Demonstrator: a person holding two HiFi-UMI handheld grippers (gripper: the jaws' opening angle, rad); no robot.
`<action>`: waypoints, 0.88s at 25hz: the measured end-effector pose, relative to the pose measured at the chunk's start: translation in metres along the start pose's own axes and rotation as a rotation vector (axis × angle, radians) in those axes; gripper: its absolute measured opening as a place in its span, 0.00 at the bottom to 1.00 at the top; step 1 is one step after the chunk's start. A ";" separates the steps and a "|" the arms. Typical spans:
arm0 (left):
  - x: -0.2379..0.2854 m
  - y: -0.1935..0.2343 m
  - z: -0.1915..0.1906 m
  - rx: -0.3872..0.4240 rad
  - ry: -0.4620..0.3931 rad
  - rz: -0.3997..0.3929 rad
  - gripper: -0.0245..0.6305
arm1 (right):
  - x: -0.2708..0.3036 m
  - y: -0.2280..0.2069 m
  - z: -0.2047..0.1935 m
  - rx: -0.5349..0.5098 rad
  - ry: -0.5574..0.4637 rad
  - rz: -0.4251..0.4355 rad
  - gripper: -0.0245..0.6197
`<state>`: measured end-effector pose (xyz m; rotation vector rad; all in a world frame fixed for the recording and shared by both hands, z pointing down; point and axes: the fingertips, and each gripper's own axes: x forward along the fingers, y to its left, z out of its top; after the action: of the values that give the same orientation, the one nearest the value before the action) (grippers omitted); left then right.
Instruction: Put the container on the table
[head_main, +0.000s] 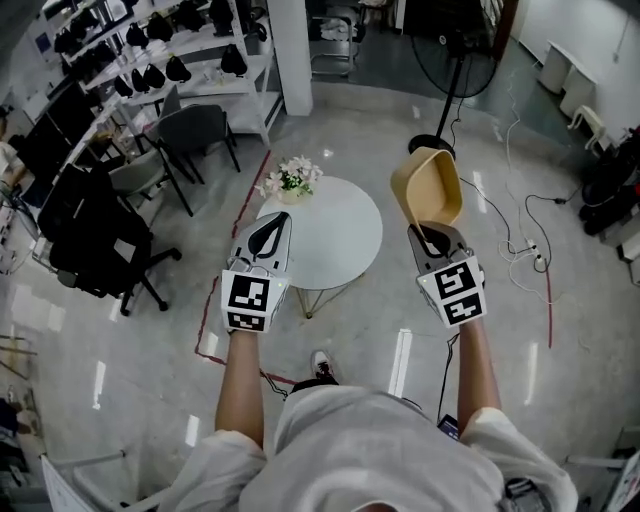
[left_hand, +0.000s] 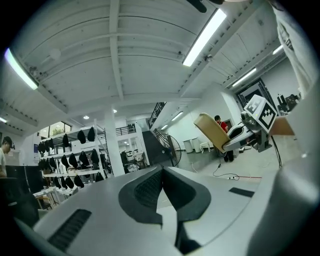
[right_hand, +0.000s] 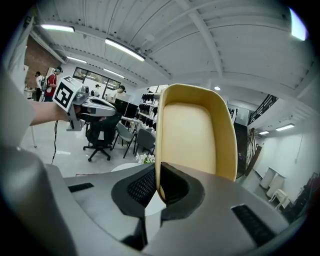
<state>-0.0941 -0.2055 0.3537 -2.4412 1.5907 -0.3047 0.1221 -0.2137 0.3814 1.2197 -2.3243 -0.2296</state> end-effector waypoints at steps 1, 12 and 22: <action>0.012 0.014 -0.006 -0.004 0.004 -0.009 0.06 | 0.018 -0.002 0.003 0.003 0.013 -0.004 0.06; 0.108 0.098 -0.099 -0.086 0.106 -0.068 0.06 | 0.190 -0.001 -0.042 0.022 0.244 0.068 0.07; 0.187 0.136 -0.188 -0.190 0.264 0.047 0.06 | 0.371 -0.016 -0.168 -0.073 0.505 0.313 0.07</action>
<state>-0.1925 -0.4424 0.5055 -2.5878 1.8596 -0.5086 0.0430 -0.5091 0.6504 0.7526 -1.9989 0.0951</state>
